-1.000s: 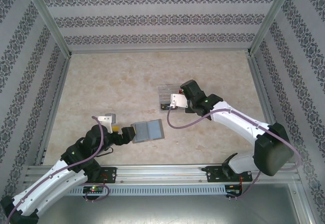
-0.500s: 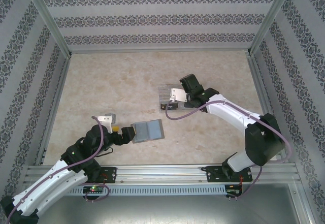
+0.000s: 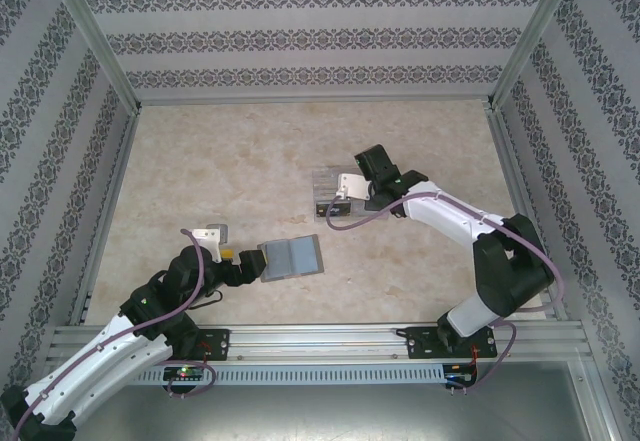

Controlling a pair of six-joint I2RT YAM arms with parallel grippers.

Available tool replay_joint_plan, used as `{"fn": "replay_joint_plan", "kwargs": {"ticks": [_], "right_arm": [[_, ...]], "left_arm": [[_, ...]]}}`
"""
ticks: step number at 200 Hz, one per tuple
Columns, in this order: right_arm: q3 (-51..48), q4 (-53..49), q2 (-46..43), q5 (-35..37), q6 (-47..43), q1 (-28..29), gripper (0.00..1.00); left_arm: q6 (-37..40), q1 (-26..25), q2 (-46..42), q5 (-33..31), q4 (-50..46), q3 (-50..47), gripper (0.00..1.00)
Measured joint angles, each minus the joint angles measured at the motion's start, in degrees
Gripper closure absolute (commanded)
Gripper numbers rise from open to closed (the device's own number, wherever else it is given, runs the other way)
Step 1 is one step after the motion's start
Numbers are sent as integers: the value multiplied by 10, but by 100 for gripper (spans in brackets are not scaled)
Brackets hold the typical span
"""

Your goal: Take the credit cards out of the card holder

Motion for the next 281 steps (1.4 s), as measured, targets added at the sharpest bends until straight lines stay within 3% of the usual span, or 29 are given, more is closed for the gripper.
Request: {"fn": "replay_joint_plan", "kwargs": {"ticks": [281], "right_arm": [[46, 75, 37, 49, 119, -11, 60]], "left_arm": [[0, 0, 0, -11, -6, 0, 0]]}}
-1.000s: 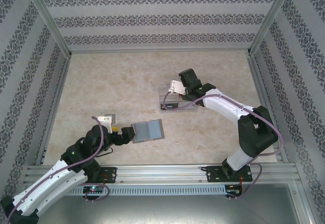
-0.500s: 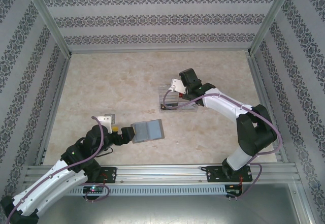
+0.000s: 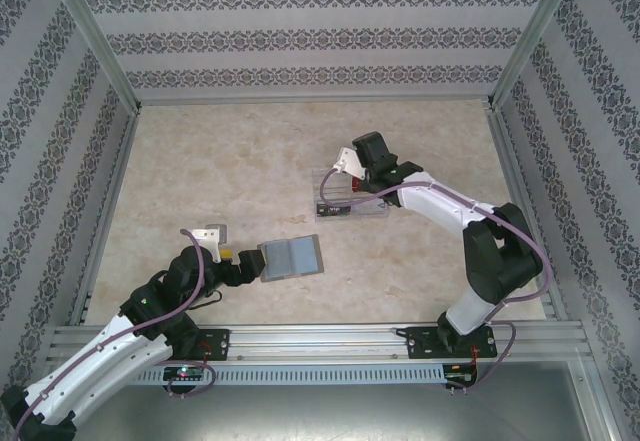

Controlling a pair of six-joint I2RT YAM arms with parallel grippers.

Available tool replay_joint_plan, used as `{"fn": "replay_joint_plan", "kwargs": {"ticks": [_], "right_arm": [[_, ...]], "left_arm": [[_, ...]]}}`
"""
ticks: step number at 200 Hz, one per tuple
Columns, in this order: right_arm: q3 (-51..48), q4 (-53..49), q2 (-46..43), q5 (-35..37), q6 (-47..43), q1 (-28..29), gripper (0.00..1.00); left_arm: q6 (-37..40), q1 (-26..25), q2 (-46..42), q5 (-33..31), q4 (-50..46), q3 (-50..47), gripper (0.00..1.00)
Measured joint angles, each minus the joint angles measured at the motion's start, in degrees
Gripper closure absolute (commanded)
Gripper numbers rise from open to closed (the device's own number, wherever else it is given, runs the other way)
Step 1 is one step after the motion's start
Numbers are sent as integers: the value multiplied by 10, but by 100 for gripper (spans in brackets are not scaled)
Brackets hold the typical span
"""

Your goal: Take the credit cards out of the card holder

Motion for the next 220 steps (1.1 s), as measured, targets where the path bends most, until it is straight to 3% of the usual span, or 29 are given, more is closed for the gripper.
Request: {"fn": "replay_joint_plan", "kwargs": {"ticks": [42, 91, 119, 158, 220], "right_arm": [[-13, -8, -98, -8, 110, 6, 62], [-74, -19, -270, -64, 378, 71, 69], [-127, -24, -319, -97, 511, 116, 70], [-212, -5, -310, -156, 651, 164, 73], [-280, 97, -166, -243, 779, 202, 78]], "left_arm": [[0, 0, 0, -4, 0, 0, 0], [0, 0, 12, -15, 0, -3, 0], [-2, 0, 29, -14, 0, -6, 4], [-26, 0, 70, 6, 10, -5, 15], [-97, -2, 218, 57, 92, 10, 33]]}}
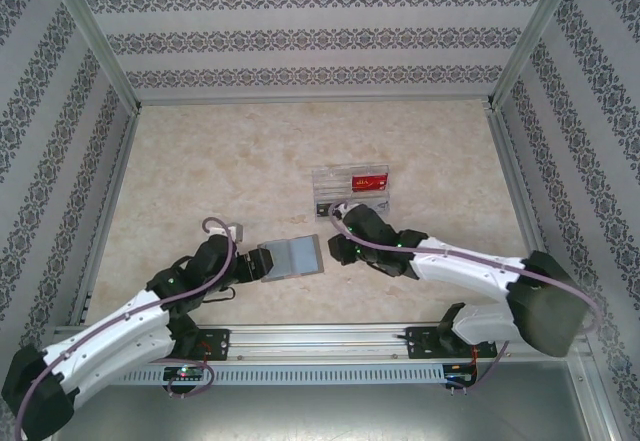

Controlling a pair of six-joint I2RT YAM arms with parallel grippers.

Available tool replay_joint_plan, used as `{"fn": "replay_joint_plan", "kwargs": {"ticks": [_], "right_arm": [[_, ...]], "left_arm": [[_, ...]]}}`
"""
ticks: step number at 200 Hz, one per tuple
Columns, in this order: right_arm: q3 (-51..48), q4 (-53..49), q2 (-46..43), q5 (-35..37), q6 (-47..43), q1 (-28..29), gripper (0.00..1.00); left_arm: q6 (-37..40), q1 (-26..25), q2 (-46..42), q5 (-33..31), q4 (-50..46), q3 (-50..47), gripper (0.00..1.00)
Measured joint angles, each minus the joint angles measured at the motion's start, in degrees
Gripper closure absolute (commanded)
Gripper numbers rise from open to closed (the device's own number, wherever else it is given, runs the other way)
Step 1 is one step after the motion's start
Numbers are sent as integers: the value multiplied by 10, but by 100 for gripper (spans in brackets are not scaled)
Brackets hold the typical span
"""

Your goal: Take the credit cards out of the card holder

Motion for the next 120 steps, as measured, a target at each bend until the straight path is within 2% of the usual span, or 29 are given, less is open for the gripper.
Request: {"fn": "replay_joint_plan", "kwargs": {"ticks": [32, 62, 120], "right_arm": [[0, 51, 62, -24, 22, 1, 83], [2, 82, 107, -37, 36, 1, 86], [6, 107, 150, -47, 47, 1, 91]], "left_arm": [[-26, -18, 61, 7, 33, 23, 41], [-43, -33, 98, 11, 65, 28, 44], [-54, -41, 151, 12, 76, 31, 44]]}}
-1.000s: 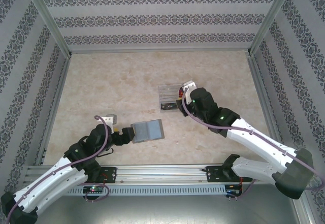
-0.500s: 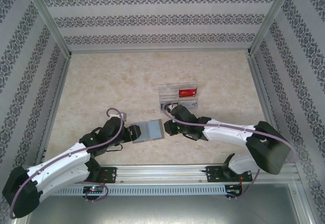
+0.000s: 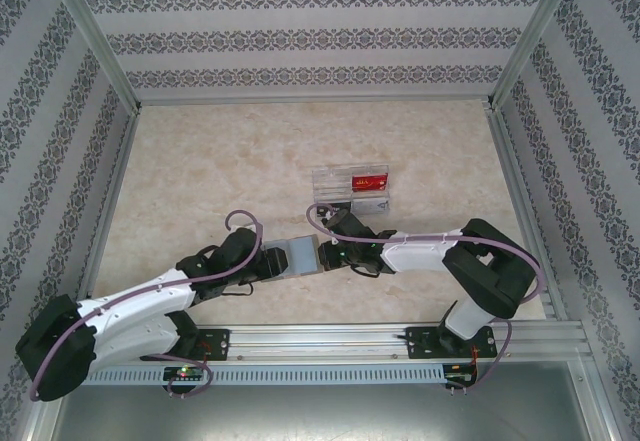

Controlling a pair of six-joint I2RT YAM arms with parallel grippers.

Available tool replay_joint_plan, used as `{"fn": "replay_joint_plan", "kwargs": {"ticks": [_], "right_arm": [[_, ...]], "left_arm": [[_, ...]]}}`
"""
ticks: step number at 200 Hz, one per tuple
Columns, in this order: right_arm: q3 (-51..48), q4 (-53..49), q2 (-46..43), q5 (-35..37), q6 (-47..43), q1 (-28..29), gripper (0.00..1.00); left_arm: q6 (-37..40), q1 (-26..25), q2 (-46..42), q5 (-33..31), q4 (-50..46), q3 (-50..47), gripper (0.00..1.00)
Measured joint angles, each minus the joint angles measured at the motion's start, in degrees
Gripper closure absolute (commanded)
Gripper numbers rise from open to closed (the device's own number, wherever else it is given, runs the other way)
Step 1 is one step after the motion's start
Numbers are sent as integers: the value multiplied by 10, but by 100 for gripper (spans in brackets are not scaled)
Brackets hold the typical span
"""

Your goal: Take the credit cards out of the card holder

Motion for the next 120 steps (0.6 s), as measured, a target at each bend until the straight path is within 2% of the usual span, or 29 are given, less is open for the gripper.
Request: {"fn": "replay_joint_plan", "kwargs": {"ticks": [120], "right_arm": [[0, 14, 7, -8, 4, 0, 90]], "left_arm": [[0, 0, 49, -37, -9, 5, 44]]}}
